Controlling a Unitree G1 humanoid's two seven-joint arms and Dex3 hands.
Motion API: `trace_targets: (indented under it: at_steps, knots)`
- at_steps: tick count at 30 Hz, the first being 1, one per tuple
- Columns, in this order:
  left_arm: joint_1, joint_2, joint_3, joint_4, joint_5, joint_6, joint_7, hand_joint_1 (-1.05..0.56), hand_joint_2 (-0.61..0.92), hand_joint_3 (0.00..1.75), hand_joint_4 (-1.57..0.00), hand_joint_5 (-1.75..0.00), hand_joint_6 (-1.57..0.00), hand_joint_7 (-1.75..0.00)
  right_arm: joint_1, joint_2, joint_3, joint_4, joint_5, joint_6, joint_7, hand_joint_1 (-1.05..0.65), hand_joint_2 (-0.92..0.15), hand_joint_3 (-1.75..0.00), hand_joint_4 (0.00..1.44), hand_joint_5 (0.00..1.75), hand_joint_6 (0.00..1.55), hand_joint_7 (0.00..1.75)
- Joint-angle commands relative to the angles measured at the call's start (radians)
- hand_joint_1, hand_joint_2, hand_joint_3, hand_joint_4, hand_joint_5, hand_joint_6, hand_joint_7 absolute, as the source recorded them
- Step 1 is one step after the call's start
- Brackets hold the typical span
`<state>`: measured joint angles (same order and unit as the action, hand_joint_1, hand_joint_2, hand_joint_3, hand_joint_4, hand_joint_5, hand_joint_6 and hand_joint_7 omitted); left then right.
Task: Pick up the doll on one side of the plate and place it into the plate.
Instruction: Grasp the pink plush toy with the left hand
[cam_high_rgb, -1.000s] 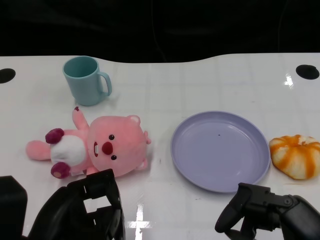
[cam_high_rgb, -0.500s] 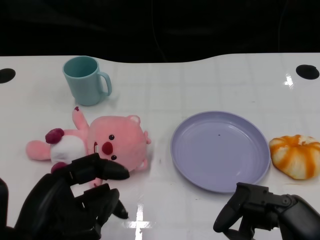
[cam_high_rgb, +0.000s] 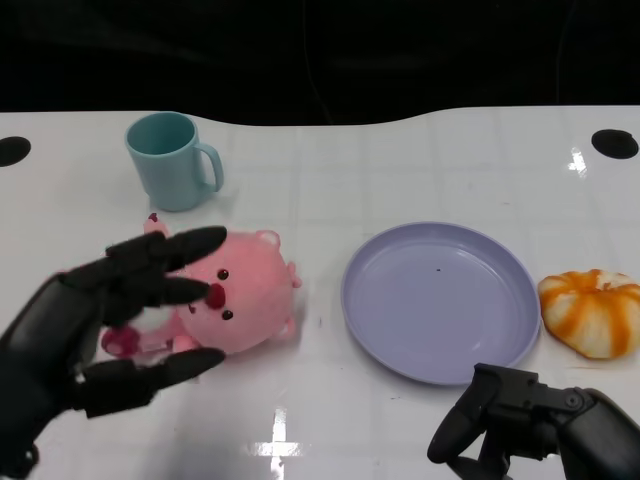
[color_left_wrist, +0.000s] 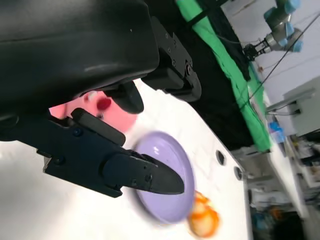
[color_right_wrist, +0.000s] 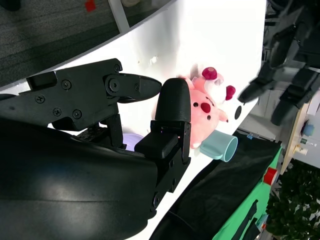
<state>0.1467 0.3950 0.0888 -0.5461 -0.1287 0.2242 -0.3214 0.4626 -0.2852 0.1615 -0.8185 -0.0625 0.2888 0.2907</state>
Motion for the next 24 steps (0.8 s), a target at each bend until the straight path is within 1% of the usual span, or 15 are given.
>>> trace_targets:
  at_steps: [1, 3, 5, 10, 12, 17, 20, 24]
  knots:
    - [-0.054, 0.073, -0.002, 0.022, 0.103, -0.002, -0.001, -0.73, 0.92, 0.14, -0.02, -0.63, -0.31, 0.0, -0.001, -0.006, -0.003, -0.016, 0.001, 0.01, -0.003, -0.27, -0.92, -0.36, 0.65, 1.59, 0.59, 1.3]
    - [-0.088, 0.122, -0.021, 0.036, 0.19, 0.001, -0.007, -0.73, 0.92, 0.13, -0.01, -0.62, -0.29, 0.0, 0.0, -0.006, -0.004, -0.017, 0.001, 0.01, -0.003, -0.27, -0.92, -0.36, 0.65, 1.59, 0.59, 1.3]
    - [-0.114, 0.156, -0.038, 0.05, 0.25, 0.002, -0.019, -0.72, 0.92, 0.12, 0.0, -0.56, -0.24, 0.0, 0.001, -0.005, -0.004, -0.019, 0.003, 0.012, -0.004, -0.27, -0.92, -0.35, 0.65, 1.59, 0.59, 1.3]
    - [-0.191, 0.209, -0.09, 0.108, 0.359, 0.012, -0.048, -0.7, 0.92, 0.06, 0.0, -0.46, -0.22, 0.0, 0.001, -0.005, -0.003, -0.021, 0.003, 0.015, -0.003, -0.26, -0.92, -0.36, 0.65, 1.59, 0.59, 1.3]
    - [-0.222, 0.236, -0.127, 0.125, 0.434, 0.02, -0.058, -0.71, 0.92, 0.06, 0.0, -0.44, -0.22, 0.0, 0.003, -0.007, -0.003, -0.025, 0.002, 0.017, -0.003, -0.27, -0.92, -0.36, 0.65, 1.59, 0.59, 1.3]
    - [-0.307, 0.27, -0.215, 0.183, 0.592, 0.039, -0.086, -0.7, 0.92, 0.03, 0.0, -0.41, -0.23, -0.01, 0.005, -0.004, -0.002, -0.023, 0.005, 0.012, -0.003, -0.27, -0.92, -0.36, 0.64, 1.59, 0.58, 1.3]
    - [-0.36, 0.267, -0.263, 0.226, 0.672, 0.06, -0.106, -0.68, 0.9, 0.01, 0.0, -0.4, -0.27, -0.02, 0.006, -0.003, 0.001, -0.025, 0.003, 0.017, -0.006, -0.28, -0.92, -0.36, 0.65, 1.59, 0.58, 1.3]
    - [-0.418, 0.272, -0.341, 0.303, 0.807, 0.051, -0.114, -0.67, 0.91, 0.01, -0.02, -0.41, -0.26, -0.01, 0.008, -0.002, 0.006, -0.028, -0.001, 0.016, -0.008, -0.28, -0.92, -0.36, 0.65, 1.59, 0.59, 1.3]
